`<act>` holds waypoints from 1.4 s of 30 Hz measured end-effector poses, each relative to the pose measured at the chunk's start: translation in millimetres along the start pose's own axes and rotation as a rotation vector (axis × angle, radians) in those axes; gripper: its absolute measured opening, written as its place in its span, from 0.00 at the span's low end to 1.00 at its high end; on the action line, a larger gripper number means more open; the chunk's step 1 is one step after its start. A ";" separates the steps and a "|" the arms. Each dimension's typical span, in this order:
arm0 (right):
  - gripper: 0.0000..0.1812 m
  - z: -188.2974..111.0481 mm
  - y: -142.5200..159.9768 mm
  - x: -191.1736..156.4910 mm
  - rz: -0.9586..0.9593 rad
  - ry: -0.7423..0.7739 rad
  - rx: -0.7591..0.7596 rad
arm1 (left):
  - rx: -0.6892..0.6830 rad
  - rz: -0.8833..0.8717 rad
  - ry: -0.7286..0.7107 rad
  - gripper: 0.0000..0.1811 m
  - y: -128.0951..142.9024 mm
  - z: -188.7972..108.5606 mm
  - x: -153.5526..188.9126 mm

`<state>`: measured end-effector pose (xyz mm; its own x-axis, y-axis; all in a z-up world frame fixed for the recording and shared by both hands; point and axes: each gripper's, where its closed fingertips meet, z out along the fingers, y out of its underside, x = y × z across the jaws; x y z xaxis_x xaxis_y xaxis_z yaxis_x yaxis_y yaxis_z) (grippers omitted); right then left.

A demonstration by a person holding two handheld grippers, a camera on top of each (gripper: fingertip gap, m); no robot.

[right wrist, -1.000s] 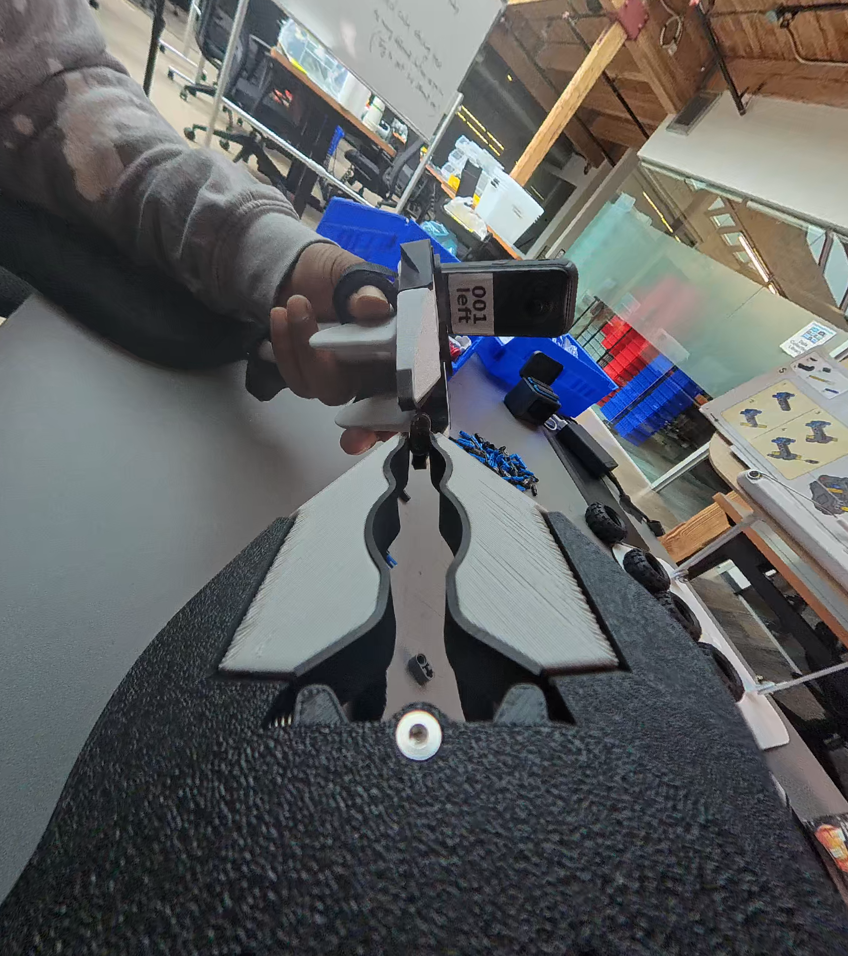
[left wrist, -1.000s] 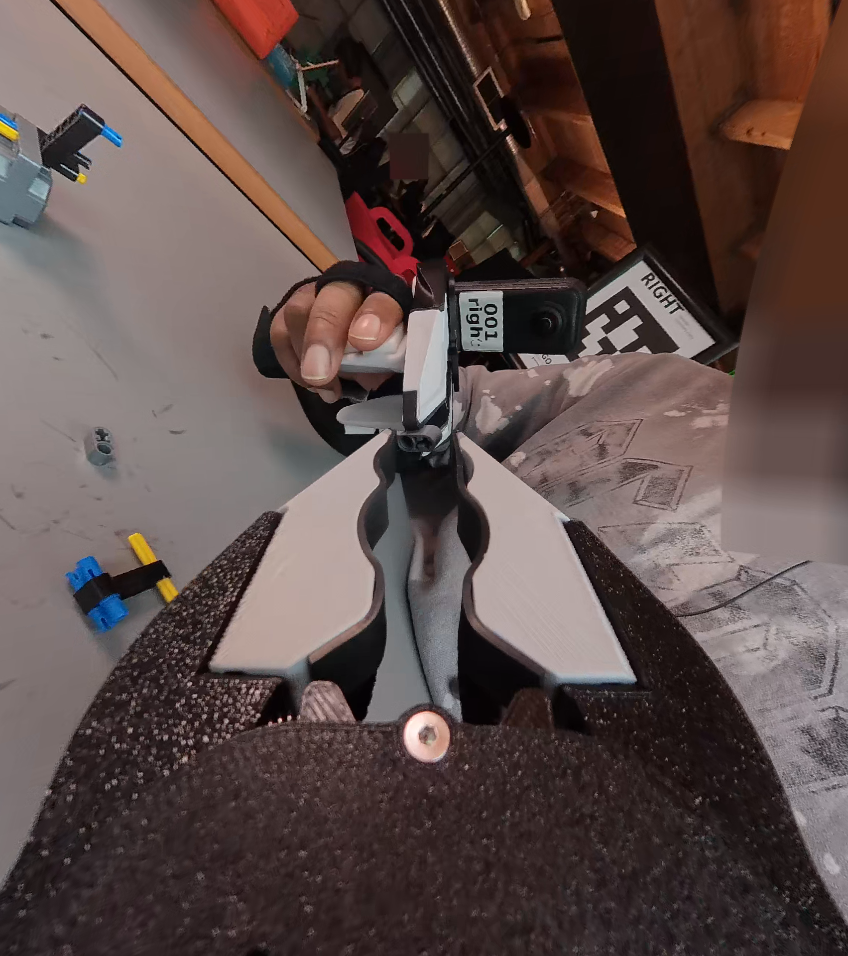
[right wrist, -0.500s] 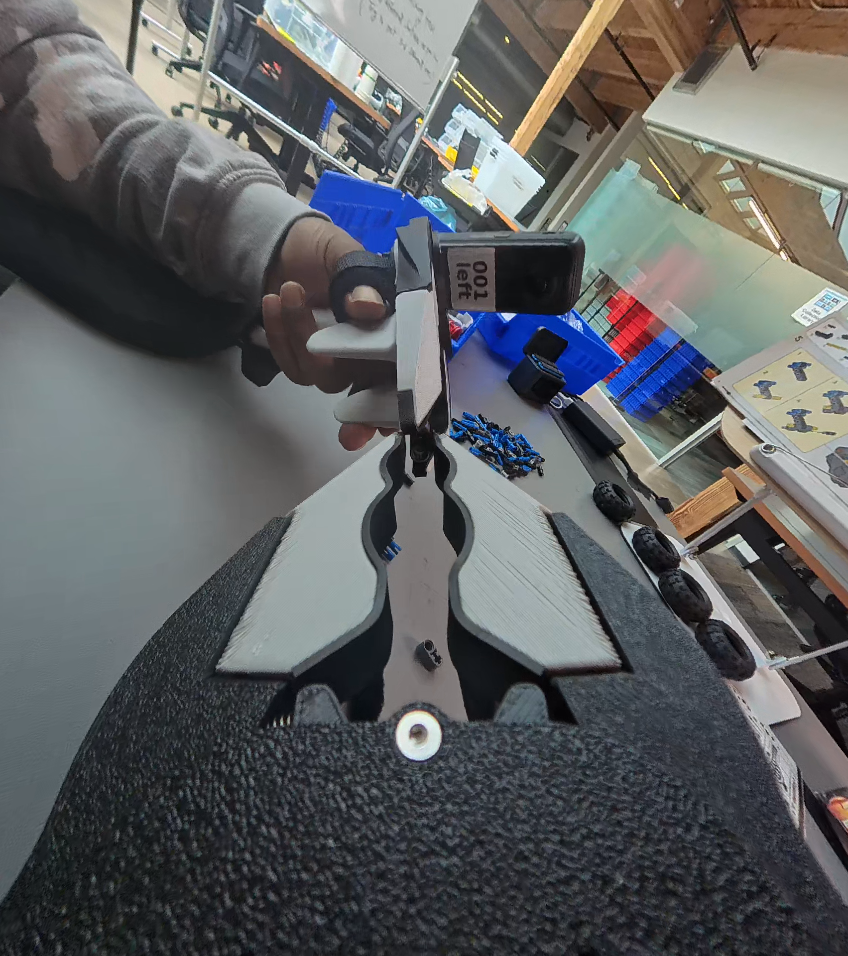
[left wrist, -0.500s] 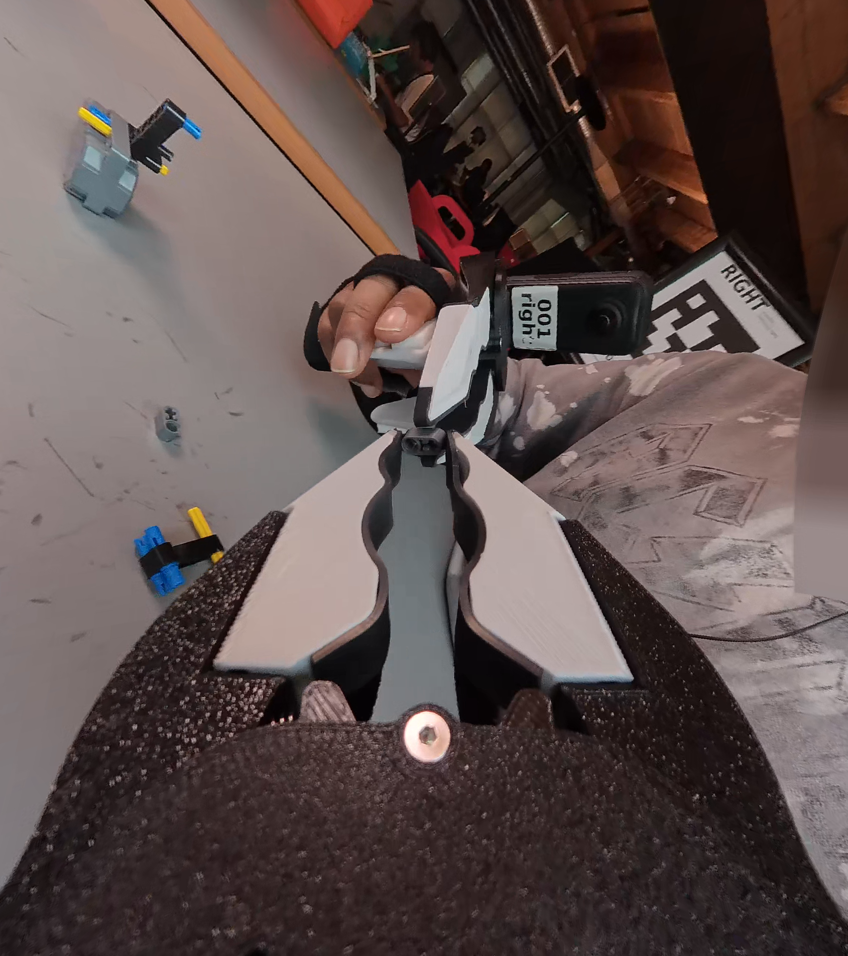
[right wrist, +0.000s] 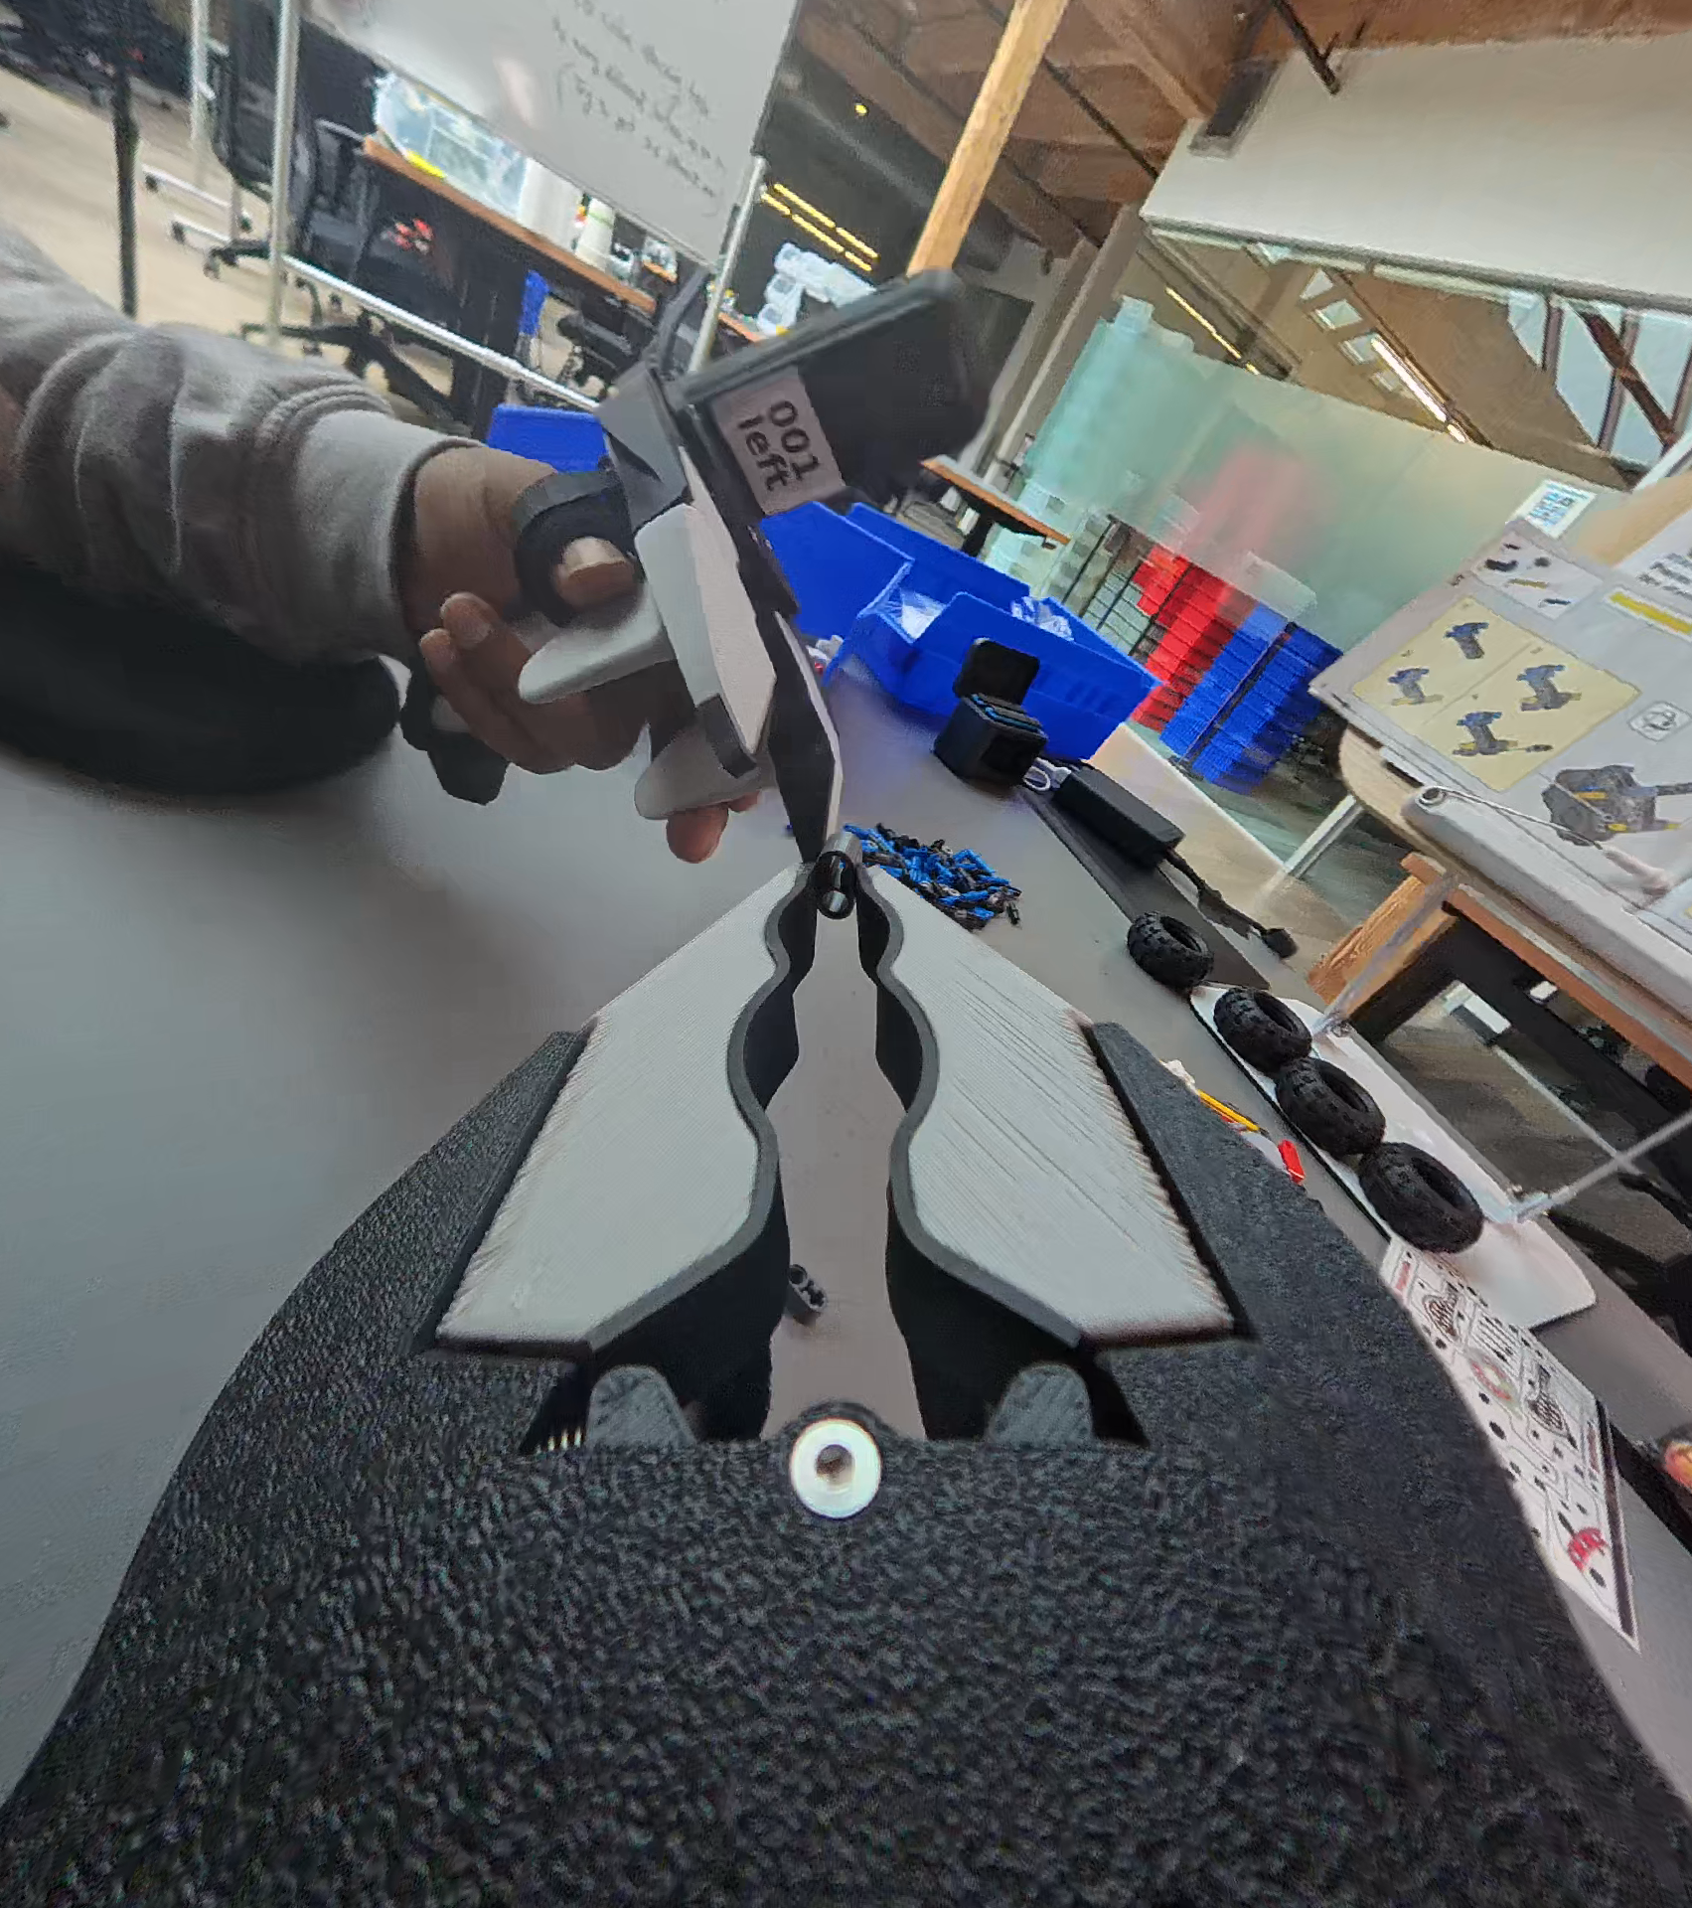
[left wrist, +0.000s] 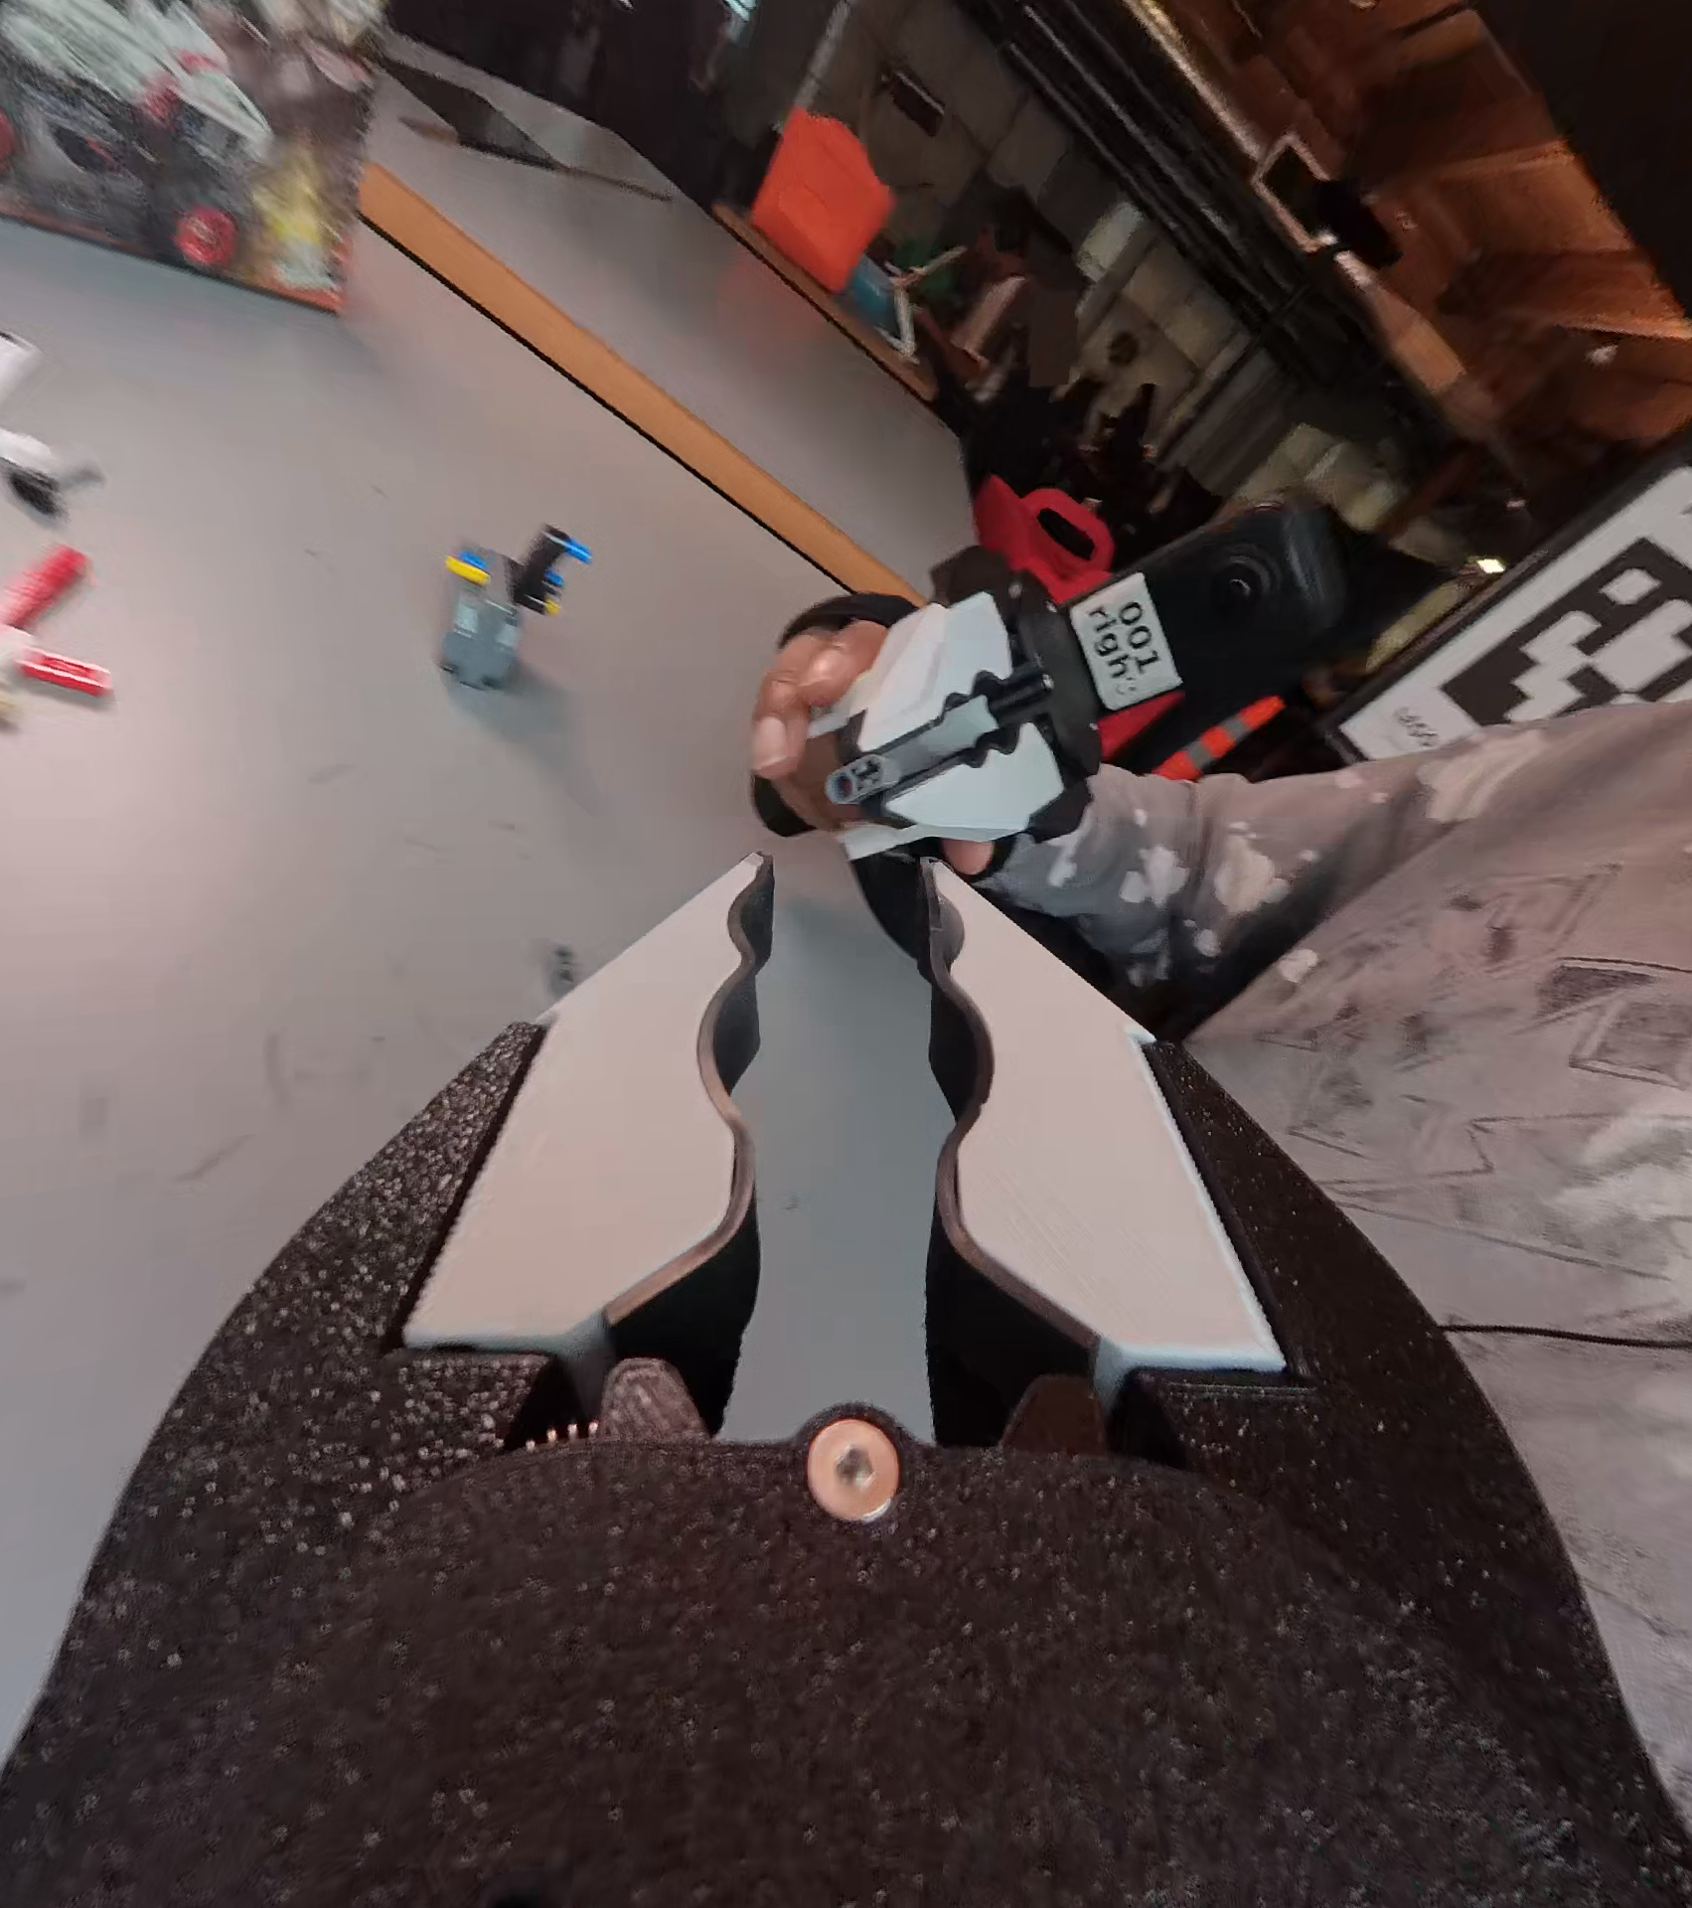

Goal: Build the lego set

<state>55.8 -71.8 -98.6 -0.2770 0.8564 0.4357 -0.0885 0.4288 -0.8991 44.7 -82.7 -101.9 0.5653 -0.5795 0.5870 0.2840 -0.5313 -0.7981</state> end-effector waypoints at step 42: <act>0.04 -3.3 51.2 30.5 0.165 0.065 -0.150 | -0.544 0.003 -1.312 0.23 -109.6 -369.2 -346.7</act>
<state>46.0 -22.8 -131.2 -0.2128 0.9332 0.2894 0.0979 0.3151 -0.9440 -468.3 -51.7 -167.7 0.9480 0.2439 -0.2044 0.1230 -0.8732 -0.4716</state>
